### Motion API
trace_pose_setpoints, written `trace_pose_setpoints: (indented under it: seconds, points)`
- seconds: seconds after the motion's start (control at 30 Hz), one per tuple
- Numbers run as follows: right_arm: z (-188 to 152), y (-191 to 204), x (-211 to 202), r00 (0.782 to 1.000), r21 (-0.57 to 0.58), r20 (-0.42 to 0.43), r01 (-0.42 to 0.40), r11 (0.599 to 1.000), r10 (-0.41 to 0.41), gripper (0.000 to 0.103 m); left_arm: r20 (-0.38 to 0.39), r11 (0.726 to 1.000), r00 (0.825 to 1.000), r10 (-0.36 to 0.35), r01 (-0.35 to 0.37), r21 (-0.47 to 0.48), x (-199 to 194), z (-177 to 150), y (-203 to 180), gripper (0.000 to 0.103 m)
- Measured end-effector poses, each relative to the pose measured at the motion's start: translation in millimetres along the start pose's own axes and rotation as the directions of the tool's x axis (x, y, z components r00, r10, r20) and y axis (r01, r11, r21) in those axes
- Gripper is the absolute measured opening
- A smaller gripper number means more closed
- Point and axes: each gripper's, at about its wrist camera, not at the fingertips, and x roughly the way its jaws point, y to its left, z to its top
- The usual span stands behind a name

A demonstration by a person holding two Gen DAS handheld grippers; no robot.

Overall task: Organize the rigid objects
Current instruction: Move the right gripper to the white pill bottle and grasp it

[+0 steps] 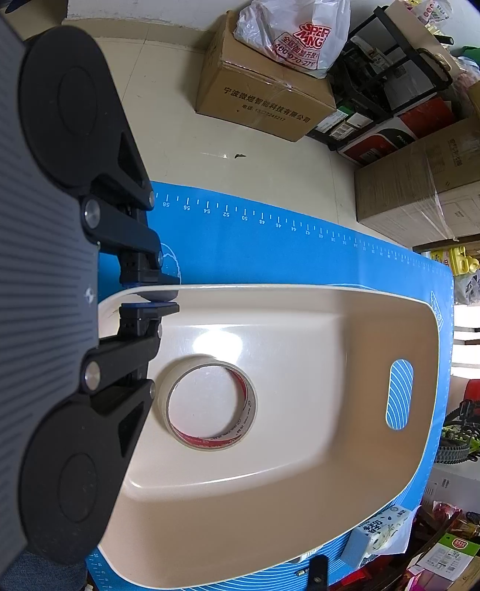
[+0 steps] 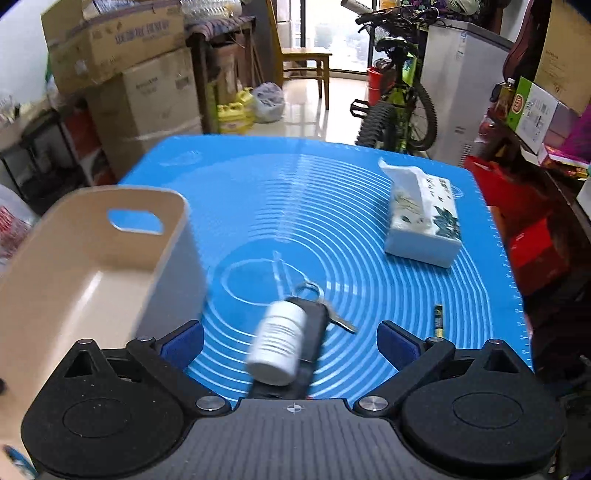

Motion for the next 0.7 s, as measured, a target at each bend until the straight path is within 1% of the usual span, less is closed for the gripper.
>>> trace_pose_setpoints:
  seconds: [0.17,0.33,0.57,0.7]
  points:
    - [-7.1,-4.1,17.3,1.0,-0.016,-0.023,0.012,1.0,-0.012,0.096,-0.001,1.0,1.0,0.002,-0.002,0.0,0.2,0.0,-0.3,0.009]
    - [-9.5,-1.9,27.6,1.0,-0.018,-0.011,0.003,1.0,-0.003,0.093,-0.001,1.0,1.0,0.003,-0.003,0.003,0.0,-0.1,0.1,0.009]
    - [-12.8,7.8,42.6,0.999,-0.046,-0.031,0.017,0.999,-0.018,0.08,-0.002,1.0,1.0,0.004,-0.004,0.002,-0.1,0.2,0.1,0.009]
    - [-14.7,6.9,49.1,0.999,-0.025,-0.045,0.012,1.0,-0.013,0.074,-0.002,1.0,1.0,0.004,-0.004,0.005,-0.2,0.2,-0.2,0.009]
